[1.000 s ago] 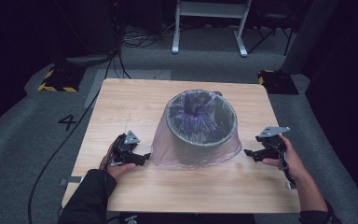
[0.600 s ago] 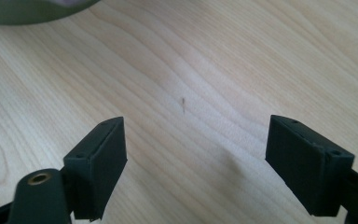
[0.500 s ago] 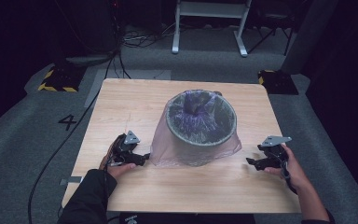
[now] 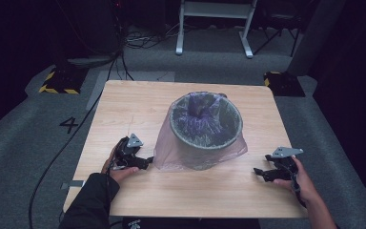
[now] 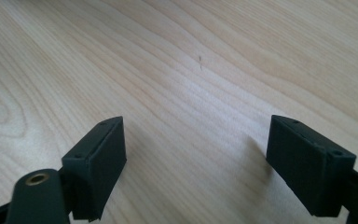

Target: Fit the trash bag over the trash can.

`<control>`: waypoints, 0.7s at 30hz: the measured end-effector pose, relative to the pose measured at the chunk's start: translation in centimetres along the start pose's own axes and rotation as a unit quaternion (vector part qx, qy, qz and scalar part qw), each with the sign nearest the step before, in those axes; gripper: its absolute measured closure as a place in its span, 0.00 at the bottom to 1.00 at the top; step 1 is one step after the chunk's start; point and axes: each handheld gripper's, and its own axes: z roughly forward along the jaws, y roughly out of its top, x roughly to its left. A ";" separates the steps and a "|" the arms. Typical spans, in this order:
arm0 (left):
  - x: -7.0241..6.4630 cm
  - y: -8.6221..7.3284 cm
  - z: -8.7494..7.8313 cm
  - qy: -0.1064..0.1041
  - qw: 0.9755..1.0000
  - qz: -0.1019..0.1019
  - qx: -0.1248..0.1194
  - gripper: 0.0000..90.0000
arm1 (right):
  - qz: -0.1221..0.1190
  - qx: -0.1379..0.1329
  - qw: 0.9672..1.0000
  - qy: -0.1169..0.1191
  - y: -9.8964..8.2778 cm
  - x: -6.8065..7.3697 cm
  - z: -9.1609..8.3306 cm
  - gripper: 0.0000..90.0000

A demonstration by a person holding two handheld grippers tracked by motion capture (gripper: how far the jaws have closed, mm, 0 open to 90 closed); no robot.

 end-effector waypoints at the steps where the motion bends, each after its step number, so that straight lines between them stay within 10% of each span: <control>1: 0.0 0.0 0.0 0.000 1.000 0.000 0.000 0.17 | 0.005 -0.003 1.000 0.002 -0.2 -0.1 -0.1 0.22; 21: 0.0 0.0 0.0 0.000 1.000 0.000 0.000 0.17 | 0.040 -0.050 0.998 -0.018 -4.0 1.1 -2.3 0.21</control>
